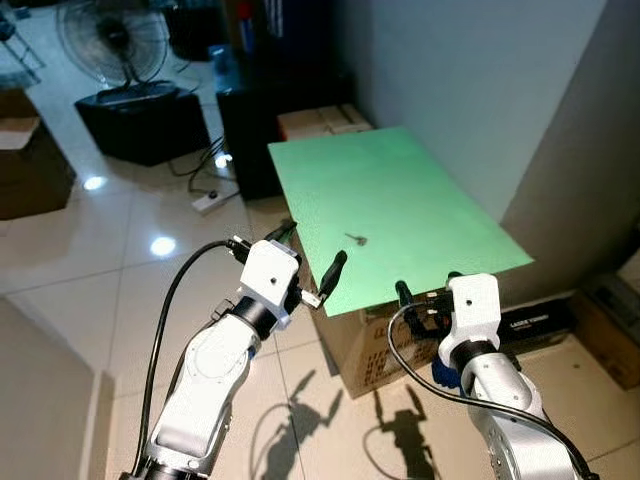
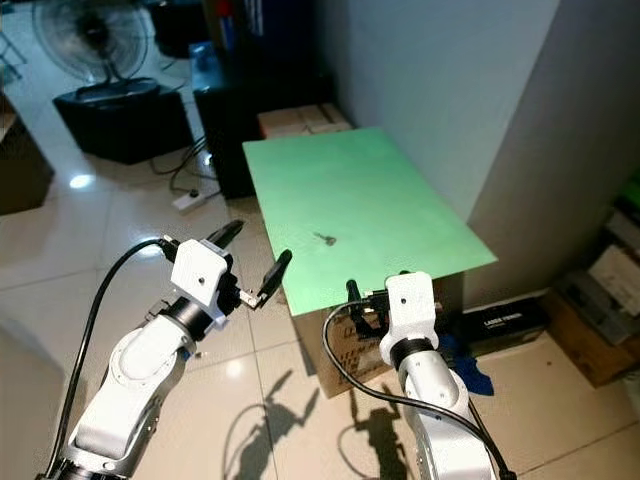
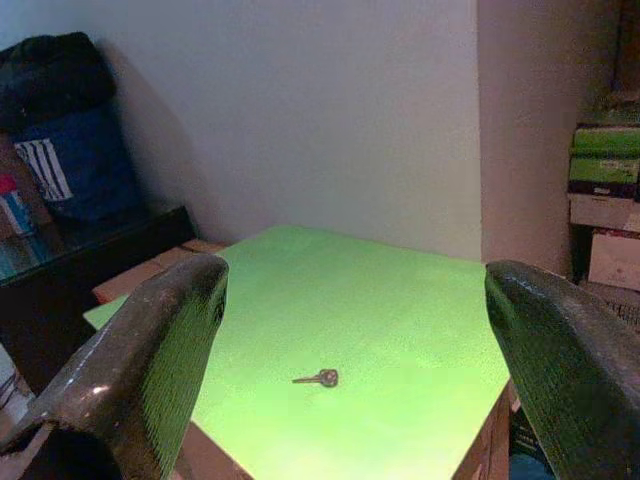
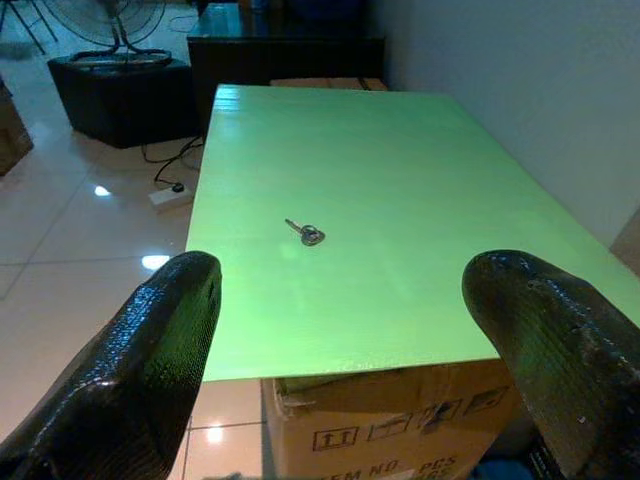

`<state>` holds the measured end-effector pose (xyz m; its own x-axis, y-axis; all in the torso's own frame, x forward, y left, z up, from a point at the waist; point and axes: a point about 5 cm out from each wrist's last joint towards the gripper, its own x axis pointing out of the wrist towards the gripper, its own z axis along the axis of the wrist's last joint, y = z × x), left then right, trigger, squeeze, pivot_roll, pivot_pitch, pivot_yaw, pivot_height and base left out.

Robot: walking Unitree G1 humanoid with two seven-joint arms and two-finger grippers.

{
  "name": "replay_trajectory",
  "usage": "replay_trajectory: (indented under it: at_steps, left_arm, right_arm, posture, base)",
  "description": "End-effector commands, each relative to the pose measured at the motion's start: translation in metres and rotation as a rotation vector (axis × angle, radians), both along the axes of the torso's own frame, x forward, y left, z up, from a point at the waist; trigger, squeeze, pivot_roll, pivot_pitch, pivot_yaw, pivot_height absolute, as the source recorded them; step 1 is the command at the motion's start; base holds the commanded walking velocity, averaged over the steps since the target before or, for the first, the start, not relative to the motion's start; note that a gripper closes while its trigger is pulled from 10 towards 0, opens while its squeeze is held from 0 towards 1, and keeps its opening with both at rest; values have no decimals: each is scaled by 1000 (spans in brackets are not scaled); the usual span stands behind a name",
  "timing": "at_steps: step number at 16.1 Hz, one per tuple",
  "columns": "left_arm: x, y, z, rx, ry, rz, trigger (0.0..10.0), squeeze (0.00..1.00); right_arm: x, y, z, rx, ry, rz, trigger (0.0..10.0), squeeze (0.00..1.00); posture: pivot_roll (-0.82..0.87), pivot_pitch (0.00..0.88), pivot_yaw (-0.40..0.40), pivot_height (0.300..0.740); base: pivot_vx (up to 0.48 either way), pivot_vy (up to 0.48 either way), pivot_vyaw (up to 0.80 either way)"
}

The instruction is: Hang keys on a hook

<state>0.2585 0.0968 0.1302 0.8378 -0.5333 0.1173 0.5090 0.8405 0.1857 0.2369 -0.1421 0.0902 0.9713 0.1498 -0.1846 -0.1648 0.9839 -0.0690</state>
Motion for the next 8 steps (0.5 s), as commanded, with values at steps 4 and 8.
replay_trajectory:
  at_steps: [4, 8]
  left_arm:
    - [1, 0, 6, -23, -18, -29, 10000, 0]
    - [0, 1, 5, -23, -14, -28, 10000, 0]
  right_arm:
    - [0, 0, 0, -5, -11, -12, 10000, 0]
    - [3, 0, 2, -14, -22, -6, 10000, 0]
  posture:
    - [-73, 0, 54, 740]
    - [-76, 0, 54, 740]
  base:
    - [0, 0, -466]
    - [354, 0, -594]
